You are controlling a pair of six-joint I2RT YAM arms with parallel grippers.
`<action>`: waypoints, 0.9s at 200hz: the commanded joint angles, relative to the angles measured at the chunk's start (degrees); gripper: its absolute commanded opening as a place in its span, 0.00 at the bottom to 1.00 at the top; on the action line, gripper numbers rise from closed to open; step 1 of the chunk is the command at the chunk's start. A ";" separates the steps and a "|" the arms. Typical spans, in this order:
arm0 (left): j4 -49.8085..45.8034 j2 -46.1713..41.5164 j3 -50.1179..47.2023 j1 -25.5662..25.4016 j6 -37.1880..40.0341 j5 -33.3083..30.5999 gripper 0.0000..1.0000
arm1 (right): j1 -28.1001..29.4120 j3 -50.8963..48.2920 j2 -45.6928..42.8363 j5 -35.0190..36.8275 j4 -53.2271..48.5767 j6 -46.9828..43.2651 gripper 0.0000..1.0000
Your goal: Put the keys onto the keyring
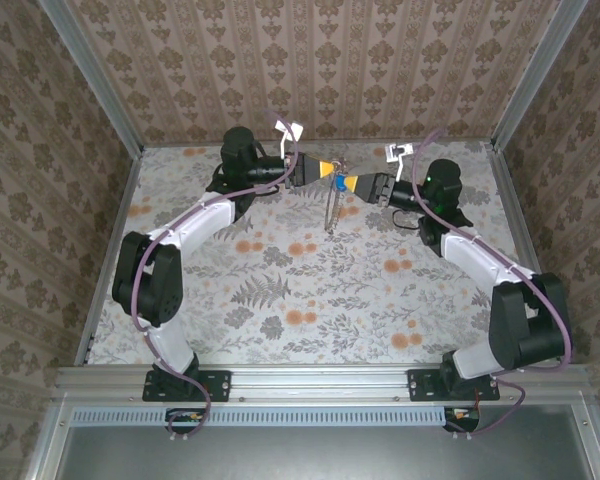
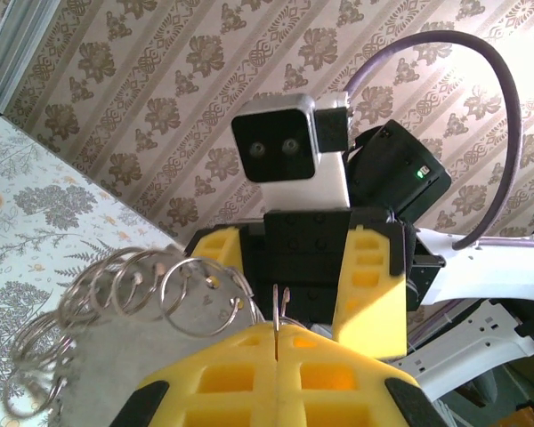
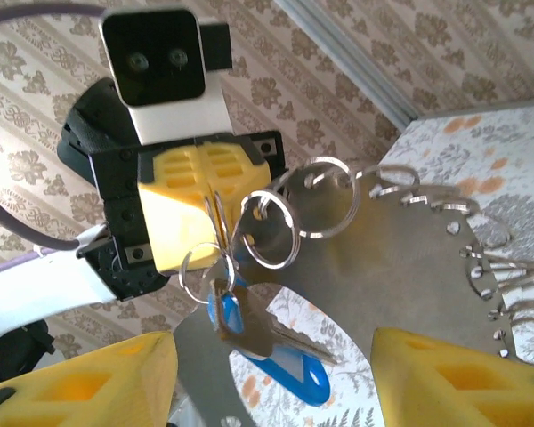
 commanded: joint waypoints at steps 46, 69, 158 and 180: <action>2.32 -2.62 0.14 0.17 0.34 1.12 0.00 | 1.74 2.85 3.15 0.05 2.23 -0.07 0.54; 2.34 -2.66 0.05 0.15 0.29 1.05 0.00 | 1.76 2.53 2.80 -0.38 2.36 -0.07 0.38; 2.49 -2.67 -0.04 0.49 0.37 -0.13 0.00 | 2.34 0.64 0.41 -4.52 1.07 -1.73 0.00; 2.57 -2.60 -0.04 0.58 0.28 -0.44 0.00 | 2.63 0.34 0.10 -4.95 0.71 -1.96 0.00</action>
